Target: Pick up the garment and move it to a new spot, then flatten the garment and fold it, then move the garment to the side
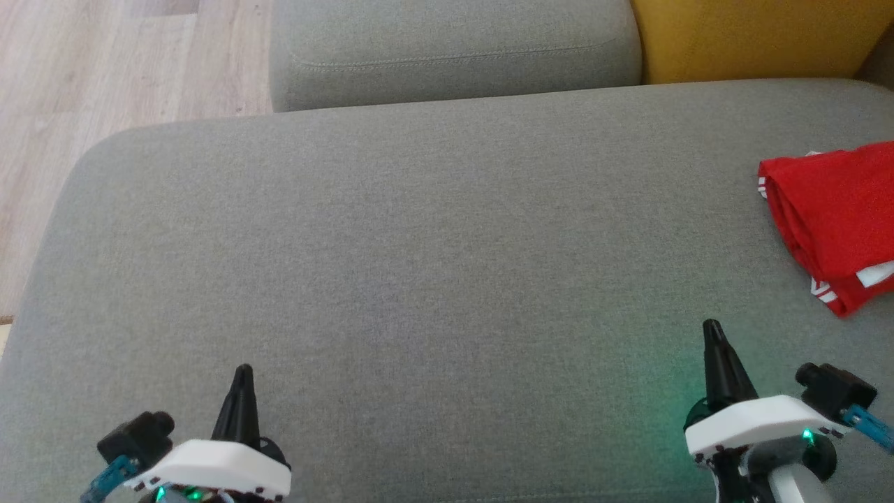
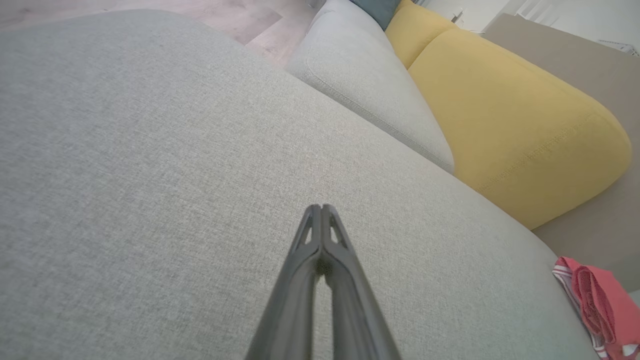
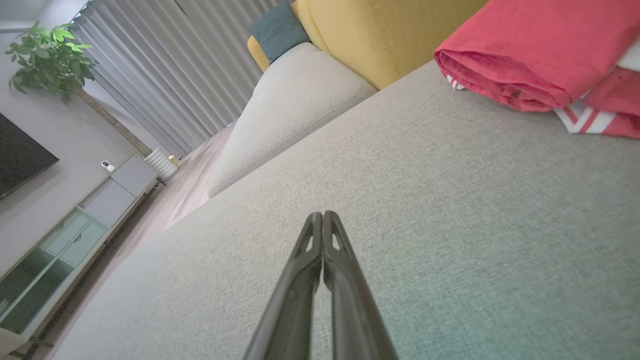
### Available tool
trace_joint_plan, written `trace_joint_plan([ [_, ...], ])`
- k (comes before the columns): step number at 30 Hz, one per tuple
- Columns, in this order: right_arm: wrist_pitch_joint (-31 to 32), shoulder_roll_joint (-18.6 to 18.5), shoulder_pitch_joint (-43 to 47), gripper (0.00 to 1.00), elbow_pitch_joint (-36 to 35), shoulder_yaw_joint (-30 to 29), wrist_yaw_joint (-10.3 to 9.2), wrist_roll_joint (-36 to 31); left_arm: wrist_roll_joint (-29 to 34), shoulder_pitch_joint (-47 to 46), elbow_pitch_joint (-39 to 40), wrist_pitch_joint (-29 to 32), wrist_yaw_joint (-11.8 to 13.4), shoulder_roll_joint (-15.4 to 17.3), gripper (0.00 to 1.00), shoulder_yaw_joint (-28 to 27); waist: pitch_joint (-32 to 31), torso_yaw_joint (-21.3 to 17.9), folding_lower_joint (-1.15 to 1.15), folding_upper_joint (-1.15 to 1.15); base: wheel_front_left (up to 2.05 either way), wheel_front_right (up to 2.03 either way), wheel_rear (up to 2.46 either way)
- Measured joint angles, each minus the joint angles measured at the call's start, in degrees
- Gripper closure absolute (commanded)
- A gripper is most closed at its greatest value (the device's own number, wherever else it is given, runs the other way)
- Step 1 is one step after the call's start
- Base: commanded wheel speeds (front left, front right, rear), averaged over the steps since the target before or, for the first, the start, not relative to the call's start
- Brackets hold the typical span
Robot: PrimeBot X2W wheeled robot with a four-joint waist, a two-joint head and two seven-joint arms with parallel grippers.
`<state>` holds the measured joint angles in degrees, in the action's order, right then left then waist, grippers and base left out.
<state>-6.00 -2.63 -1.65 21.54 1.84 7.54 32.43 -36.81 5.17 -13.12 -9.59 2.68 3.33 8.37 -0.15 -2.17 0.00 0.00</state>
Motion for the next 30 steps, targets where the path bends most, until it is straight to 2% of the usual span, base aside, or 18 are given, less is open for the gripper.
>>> trace_joint_plan([
  [30, 3.94, 0.00, -0.14, 1.00, -1.74, -2.92, 0.00, 19.58, -18.93, -2.30, -0.52, 4.46, -3.22, 0.12, 1.00, -3.48, 0.11, 0.72, 0.00, 0.00, 0.00, 0.00, 0.00],
])
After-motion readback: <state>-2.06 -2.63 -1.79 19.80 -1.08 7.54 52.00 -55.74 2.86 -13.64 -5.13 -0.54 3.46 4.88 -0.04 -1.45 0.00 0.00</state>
